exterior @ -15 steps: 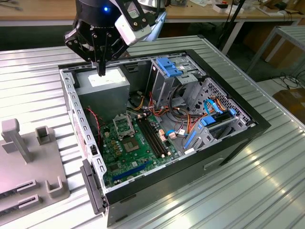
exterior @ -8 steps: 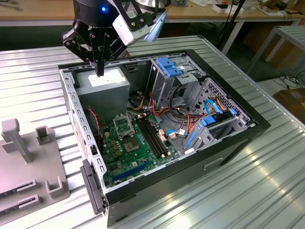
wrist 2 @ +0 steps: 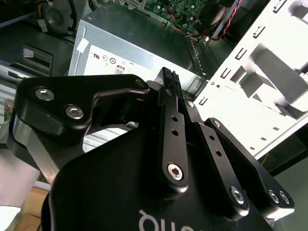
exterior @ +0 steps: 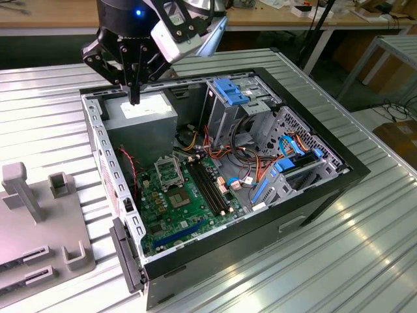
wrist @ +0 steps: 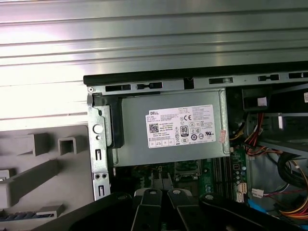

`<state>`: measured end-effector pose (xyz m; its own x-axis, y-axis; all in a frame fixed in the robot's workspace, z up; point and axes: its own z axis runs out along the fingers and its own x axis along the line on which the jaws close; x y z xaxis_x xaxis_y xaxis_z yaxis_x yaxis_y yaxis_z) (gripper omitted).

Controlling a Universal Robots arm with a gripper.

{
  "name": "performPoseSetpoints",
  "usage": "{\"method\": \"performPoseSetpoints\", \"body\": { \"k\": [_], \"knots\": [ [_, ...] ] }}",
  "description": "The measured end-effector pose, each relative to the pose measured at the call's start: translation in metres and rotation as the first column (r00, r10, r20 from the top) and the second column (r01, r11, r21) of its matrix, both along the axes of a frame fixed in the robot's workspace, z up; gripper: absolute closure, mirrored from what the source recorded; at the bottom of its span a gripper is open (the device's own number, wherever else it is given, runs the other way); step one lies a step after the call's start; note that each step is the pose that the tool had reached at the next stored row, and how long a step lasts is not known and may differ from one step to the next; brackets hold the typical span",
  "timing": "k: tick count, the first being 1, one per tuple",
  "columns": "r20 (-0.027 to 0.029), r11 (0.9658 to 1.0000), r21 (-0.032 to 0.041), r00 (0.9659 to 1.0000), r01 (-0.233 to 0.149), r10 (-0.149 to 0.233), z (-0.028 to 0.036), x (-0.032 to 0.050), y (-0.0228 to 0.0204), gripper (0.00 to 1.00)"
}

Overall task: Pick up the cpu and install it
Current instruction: 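Reach for the cpu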

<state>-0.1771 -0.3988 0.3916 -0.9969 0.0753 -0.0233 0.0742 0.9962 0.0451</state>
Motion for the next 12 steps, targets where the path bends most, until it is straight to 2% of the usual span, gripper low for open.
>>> {"method": "performPoseSetpoints", "body": {
  "k": [12],
  "knots": [
    [-0.0001, 1.0000, -0.0001, 1.0000, 0.000, 0.000, -0.0001, -0.0042, 0.0000, 0.89]
  ]
}}
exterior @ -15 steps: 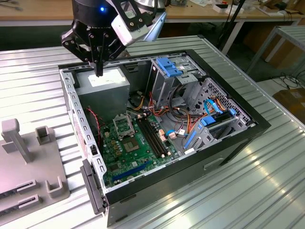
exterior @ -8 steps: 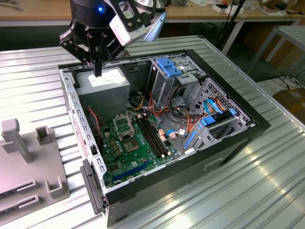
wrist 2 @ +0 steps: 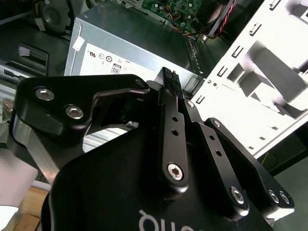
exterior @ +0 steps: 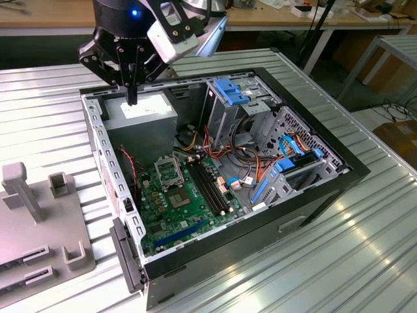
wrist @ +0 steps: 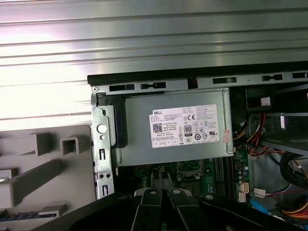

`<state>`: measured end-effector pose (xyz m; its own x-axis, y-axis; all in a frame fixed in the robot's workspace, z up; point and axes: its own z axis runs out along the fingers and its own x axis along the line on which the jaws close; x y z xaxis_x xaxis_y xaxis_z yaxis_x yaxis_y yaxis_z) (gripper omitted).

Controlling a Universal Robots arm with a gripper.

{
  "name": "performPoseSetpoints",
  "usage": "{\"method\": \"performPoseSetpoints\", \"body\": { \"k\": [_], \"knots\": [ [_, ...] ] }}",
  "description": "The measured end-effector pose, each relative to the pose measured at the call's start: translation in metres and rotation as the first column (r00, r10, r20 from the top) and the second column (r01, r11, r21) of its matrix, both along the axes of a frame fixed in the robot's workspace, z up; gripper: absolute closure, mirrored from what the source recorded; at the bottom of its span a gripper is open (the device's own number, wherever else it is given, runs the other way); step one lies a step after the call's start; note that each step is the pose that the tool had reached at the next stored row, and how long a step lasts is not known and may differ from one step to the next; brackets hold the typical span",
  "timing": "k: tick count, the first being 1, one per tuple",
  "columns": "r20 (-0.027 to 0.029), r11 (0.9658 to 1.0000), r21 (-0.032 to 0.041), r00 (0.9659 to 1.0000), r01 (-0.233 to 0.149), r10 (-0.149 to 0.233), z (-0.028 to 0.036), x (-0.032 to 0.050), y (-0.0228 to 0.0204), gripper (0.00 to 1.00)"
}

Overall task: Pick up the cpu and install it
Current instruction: 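Reach for the cpu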

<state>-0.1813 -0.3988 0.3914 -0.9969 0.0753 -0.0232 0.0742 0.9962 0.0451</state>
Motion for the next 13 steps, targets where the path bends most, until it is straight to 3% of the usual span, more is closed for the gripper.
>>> {"method": "performPoseSetpoints", "body": {
  "k": [13],
  "knots": [
    [0.0000, 1.0000, 0.0000, 1.0000, 0.000, 0.000, -0.0002, -0.0038, 0.0000, 0.89]
  ]
}}
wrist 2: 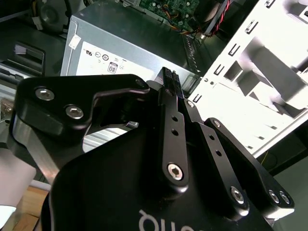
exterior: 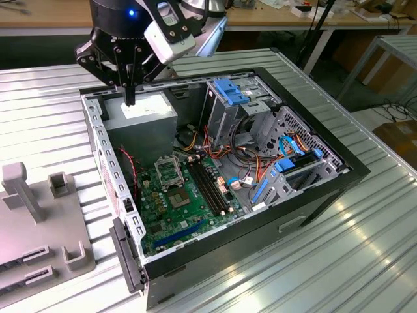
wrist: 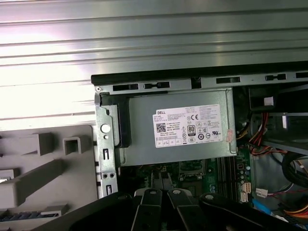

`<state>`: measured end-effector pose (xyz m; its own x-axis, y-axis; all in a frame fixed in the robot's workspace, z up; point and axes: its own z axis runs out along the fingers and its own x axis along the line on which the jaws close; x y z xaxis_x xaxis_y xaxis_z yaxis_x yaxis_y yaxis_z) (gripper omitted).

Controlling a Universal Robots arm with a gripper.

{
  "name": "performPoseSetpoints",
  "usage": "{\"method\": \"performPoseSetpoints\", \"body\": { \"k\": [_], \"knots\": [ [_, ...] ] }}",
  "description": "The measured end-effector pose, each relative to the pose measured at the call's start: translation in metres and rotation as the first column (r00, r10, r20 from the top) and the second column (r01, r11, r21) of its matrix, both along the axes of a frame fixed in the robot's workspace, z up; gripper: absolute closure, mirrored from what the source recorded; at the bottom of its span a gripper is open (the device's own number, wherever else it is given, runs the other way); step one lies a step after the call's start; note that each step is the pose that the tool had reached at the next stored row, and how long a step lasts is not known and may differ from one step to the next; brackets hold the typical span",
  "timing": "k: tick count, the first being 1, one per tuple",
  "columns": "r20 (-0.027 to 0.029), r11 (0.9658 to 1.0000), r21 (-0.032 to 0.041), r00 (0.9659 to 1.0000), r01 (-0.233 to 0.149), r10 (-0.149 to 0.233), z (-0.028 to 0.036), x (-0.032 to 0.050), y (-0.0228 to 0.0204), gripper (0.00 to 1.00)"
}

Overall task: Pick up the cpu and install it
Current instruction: 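Reach for the cpu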

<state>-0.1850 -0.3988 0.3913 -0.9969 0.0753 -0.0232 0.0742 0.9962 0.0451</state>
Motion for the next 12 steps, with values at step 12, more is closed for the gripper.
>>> {"method": "performPoseSetpoints", "body": {
  "k": [12],
  "knots": [
    [0.0000, 1.0000, 0.0001, 1.0000, 0.000, 0.000, -0.0002, -0.0034, 0.0000, 0.89]
  ]
}}
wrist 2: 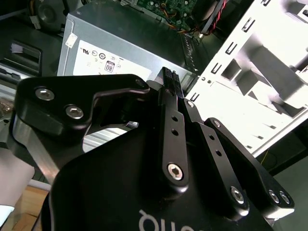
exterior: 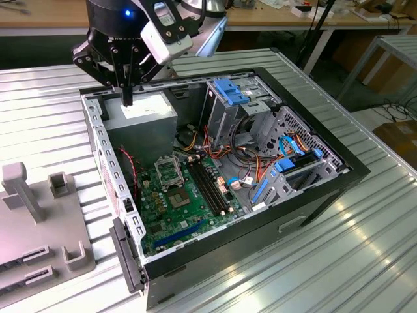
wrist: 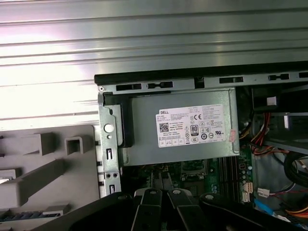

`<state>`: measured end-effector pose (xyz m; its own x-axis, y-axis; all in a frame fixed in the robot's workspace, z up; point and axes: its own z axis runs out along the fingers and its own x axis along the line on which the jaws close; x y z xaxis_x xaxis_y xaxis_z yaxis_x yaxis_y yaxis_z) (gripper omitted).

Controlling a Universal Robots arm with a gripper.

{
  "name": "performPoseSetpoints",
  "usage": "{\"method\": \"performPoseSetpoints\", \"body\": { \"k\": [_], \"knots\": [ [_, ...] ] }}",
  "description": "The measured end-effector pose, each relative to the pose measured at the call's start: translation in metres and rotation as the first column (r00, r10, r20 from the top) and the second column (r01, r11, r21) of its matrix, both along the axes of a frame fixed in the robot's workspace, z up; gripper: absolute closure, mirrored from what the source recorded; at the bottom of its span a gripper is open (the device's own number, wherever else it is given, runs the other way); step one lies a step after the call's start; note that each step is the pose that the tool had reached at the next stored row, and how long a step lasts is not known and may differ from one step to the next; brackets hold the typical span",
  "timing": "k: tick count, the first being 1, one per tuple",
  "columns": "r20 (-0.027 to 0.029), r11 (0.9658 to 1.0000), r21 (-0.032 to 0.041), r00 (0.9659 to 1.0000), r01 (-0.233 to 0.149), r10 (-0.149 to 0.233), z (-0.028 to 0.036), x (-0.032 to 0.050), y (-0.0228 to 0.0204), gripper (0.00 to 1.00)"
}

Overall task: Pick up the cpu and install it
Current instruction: 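Reach for the cpu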

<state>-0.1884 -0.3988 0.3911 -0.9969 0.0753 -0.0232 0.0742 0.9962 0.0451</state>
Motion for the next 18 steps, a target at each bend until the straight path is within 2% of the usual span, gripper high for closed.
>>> {"method": "performPoseSetpoints", "body": {
  "k": [18],
  "knots": [
    [0.0000, 1.0000, 0.0000, 1.0000, 0.000, 0.000, -0.0005, -0.0111, 0.0000, 0.89]
  ]
}}
